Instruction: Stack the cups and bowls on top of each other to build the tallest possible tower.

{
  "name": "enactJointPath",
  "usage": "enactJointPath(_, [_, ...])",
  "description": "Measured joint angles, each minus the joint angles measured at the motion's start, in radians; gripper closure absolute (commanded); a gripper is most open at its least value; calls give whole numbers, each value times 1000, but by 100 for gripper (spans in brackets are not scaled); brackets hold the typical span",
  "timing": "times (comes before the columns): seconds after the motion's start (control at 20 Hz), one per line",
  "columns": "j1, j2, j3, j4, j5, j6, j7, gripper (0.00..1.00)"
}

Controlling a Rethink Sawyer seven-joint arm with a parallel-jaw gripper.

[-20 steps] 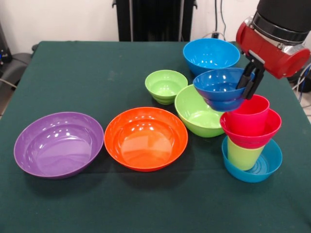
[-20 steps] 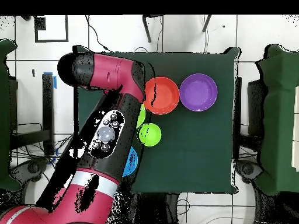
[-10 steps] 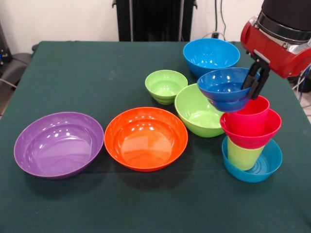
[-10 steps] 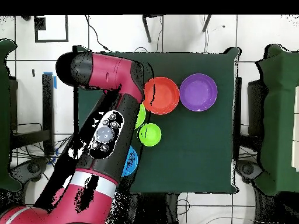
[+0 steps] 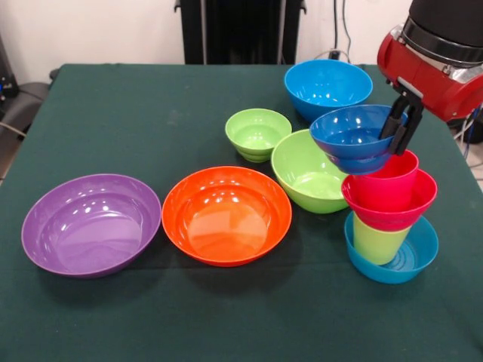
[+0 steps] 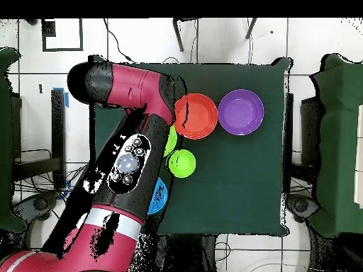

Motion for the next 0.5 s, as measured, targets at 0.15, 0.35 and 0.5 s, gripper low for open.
enactJointPath(0.15, [1,0,0,0,7,0,0,100])
enactJointPath(0.35, [5,0,0,0,17,0,0,100])
enactJointPath(0.5, [8,0,0,0,22,0,0,100])
